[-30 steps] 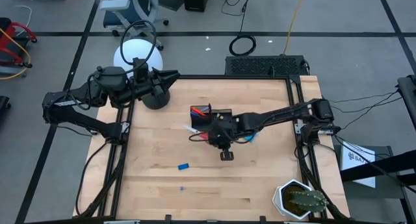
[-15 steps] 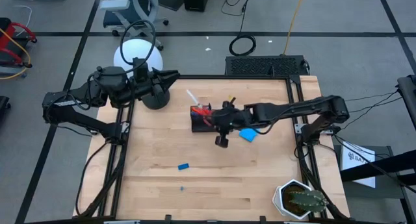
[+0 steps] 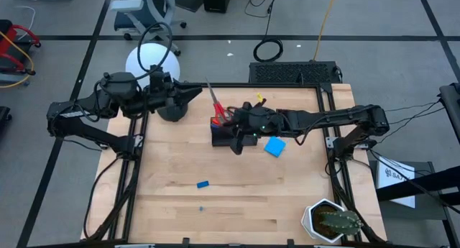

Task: Pick and place office supplies into organizer
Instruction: Put the orange scissors into the black desk organizer

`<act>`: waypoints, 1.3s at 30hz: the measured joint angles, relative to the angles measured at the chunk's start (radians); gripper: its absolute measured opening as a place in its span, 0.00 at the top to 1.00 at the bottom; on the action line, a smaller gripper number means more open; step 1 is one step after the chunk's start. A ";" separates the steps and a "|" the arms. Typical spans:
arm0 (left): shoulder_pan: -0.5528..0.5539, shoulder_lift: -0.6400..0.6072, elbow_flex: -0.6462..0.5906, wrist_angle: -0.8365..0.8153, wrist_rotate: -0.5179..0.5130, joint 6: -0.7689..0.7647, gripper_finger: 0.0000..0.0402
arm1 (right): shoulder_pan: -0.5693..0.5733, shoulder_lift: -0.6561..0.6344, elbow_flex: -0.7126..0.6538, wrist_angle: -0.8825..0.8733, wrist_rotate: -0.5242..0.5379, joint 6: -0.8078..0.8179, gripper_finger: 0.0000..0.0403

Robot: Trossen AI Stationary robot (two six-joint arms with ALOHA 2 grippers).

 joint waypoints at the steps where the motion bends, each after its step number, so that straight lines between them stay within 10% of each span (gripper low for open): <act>1: 0.000 0.000 0.000 0.013 0.018 0.001 0.79 | -0.002 -0.002 0.000 0.027 -0.001 0.009 0.96; 9: 0.000 -0.008 0.000 0.069 0.106 0.059 0.75 | -0.025 -0.038 0.001 0.183 -0.004 0.010 0.96; 19: 0.000 -0.007 0.000 0.060 0.152 0.059 0.46 | -0.045 -0.114 0.000 0.337 -0.069 0.006 0.96; 39: 0.101 0.018 0.000 0.146 0.548 -0.011 0.39 | -0.061 -0.154 0.000 0.790 -0.582 0.095 0.96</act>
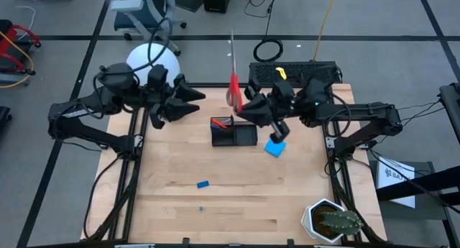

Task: Pick and place office supplies into organizer
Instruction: Put the orange scissors into the black desk organizer

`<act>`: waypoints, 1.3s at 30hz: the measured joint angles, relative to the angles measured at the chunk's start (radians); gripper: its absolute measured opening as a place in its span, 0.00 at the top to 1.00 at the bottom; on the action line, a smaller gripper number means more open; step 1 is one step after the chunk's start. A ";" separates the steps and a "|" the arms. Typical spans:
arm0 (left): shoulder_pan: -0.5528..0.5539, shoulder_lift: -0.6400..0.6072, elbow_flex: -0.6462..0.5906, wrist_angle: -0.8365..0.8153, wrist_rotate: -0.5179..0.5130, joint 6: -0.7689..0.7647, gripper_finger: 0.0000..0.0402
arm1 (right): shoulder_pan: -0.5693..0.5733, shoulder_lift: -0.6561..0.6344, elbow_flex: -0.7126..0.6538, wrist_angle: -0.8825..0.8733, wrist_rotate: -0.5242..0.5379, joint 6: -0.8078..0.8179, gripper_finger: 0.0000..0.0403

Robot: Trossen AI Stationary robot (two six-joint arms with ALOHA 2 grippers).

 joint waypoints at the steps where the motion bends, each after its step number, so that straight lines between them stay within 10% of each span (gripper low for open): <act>1: 0.004 0.003 0.000 0.000 0.013 -0.012 0.39 | 0.000 0.000 0.000 0.022 -0.029 0.007 0.96; 13: 0.009 0.137 0.000 0.276 0.217 -0.115 0.39 | 0.023 0.023 0.000 0.155 -0.176 0.061 0.96; 39: 0.020 0.252 0.000 0.507 0.274 -0.263 0.39 | 0.023 0.080 0.000 0.196 -0.178 0.126 0.96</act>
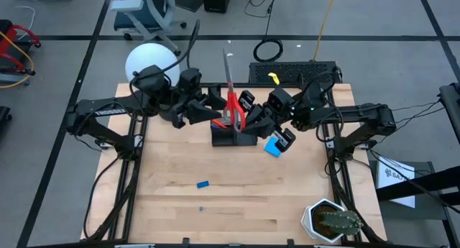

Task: Pick and place office supplies into organizer
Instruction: Put the orange scissors into the black desk organizer

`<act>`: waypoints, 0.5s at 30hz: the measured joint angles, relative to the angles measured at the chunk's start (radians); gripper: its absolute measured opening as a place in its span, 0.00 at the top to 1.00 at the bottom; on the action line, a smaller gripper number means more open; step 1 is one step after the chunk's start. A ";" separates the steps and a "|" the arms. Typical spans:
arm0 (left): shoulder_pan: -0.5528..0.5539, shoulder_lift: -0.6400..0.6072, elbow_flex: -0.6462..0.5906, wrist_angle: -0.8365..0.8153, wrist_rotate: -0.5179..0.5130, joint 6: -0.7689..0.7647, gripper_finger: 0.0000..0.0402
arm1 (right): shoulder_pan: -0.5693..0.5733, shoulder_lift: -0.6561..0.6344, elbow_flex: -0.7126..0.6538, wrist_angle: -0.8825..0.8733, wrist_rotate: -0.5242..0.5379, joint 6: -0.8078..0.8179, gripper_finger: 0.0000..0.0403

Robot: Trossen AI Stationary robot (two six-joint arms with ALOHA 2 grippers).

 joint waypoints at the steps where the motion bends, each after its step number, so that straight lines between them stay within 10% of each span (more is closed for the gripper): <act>1: 0.002 0.000 0.000 0.000 0.000 -0.009 0.39 | 0.000 0.003 0.000 0.011 0.000 0.004 0.96; 15: 0.002 0.007 0.000 0.002 0.022 -0.012 0.39 | -0.003 0.027 0.000 0.022 0.031 -0.006 0.96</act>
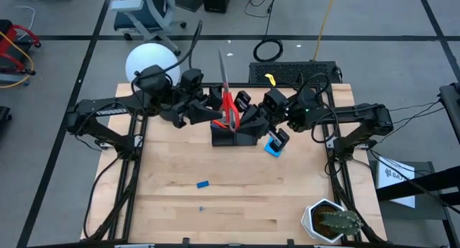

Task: Pick and place office supplies into organizer
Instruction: Put the orange scissors into the black desk organizer

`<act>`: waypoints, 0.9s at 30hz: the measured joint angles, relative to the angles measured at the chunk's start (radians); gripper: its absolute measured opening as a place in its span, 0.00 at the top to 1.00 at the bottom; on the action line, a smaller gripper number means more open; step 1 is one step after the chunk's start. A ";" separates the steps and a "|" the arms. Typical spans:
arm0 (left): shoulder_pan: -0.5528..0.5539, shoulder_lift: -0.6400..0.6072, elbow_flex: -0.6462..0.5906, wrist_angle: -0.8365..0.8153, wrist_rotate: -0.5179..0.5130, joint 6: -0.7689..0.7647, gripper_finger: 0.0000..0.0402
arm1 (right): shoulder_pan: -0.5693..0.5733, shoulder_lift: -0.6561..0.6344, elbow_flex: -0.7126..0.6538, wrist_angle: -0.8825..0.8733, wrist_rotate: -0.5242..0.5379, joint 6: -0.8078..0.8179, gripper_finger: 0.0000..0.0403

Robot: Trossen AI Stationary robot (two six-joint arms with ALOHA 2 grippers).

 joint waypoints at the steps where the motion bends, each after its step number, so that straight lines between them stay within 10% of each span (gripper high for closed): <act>1: 0.000 0.000 0.000 0.000 -0.001 0.001 0.40 | 0.000 0.000 0.000 0.000 0.001 0.000 0.96; 15: 0.000 -0.004 0.001 0.006 0.003 0.043 0.94 | -0.023 0.000 0.000 0.002 0.029 -0.011 0.96; 27: 0.002 -0.006 0.001 0.051 -0.001 0.055 0.93 | -0.026 -0.002 0.000 0.011 0.083 0.009 0.80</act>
